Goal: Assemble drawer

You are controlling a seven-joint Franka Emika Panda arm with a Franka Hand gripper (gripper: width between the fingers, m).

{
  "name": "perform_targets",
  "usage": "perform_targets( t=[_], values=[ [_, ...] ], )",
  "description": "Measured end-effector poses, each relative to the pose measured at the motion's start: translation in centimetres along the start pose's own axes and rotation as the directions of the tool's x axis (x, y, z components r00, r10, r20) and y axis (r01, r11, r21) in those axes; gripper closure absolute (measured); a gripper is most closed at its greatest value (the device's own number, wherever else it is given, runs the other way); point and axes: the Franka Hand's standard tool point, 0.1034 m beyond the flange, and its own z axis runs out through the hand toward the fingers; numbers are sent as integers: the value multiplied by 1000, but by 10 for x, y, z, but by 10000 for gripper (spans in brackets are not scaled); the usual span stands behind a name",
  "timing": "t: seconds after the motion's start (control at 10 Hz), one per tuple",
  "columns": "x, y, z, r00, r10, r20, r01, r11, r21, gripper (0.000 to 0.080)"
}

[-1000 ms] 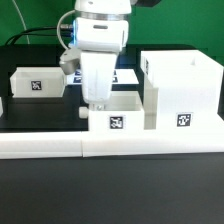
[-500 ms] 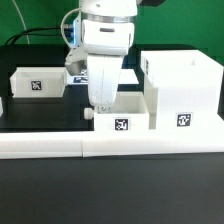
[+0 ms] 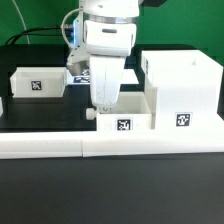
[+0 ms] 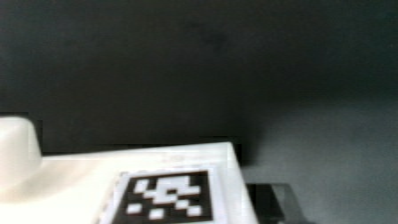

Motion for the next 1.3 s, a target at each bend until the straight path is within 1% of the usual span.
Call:
perform_targets(
  t=[0.2, 0.4, 0.8, 1.0, 1.3],
  values=[
    [1, 2, -1, 1000, -2, -1, 2, 1000, -1, 725],
    [3, 4, -4, 1000, -3, 0, 3, 1000, 4, 725],
    [1, 2, -2, 1000, -1, 1, 1, 1000, 8, 725],
    [4, 0, -1, 1000, -1, 0, 1, 1000, 12, 725],
    [3, 0, 0, 999, 32, 1, -32, 999, 13, 725]
  ],
)
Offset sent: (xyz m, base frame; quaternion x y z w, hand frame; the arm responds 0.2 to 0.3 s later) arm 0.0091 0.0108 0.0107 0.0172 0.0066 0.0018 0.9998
